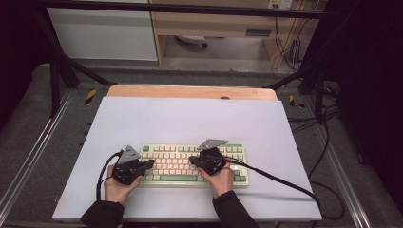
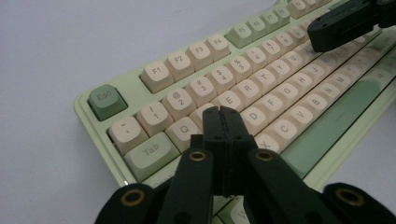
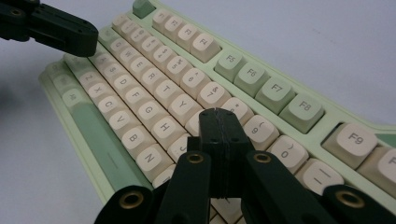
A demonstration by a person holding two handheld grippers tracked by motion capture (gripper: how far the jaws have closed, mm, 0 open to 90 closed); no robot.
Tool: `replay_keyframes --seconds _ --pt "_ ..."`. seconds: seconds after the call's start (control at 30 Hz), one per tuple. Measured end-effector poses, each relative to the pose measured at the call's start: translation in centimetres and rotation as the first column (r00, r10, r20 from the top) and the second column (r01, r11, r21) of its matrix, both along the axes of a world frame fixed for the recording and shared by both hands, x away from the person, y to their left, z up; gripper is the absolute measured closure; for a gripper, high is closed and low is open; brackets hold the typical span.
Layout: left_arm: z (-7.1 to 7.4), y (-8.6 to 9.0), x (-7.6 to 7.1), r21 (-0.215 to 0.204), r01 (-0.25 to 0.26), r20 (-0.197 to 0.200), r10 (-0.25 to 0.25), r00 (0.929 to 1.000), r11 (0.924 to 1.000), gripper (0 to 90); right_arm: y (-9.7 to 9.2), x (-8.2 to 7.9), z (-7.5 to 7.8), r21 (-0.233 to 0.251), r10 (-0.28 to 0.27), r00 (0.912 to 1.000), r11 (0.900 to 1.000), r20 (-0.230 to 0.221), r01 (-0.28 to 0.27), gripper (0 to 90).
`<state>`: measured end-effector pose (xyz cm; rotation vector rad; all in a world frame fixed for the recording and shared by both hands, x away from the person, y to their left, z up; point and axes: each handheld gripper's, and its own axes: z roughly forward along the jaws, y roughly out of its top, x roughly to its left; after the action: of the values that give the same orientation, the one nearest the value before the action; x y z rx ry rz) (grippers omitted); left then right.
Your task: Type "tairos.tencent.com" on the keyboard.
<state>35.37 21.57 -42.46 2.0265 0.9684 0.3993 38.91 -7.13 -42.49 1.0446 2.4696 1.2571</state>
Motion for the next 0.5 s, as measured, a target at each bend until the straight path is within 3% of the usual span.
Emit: replay_keyframes --seconds 0.5 --pt "0.1 0.0 0.0 0.001 0.003 0.001 -0.003 1.0 1.0 90.0 -1.4 -1.1 1.4 -0.026 0.035 0.9993 0.9991 0.009 -0.035 90.0"
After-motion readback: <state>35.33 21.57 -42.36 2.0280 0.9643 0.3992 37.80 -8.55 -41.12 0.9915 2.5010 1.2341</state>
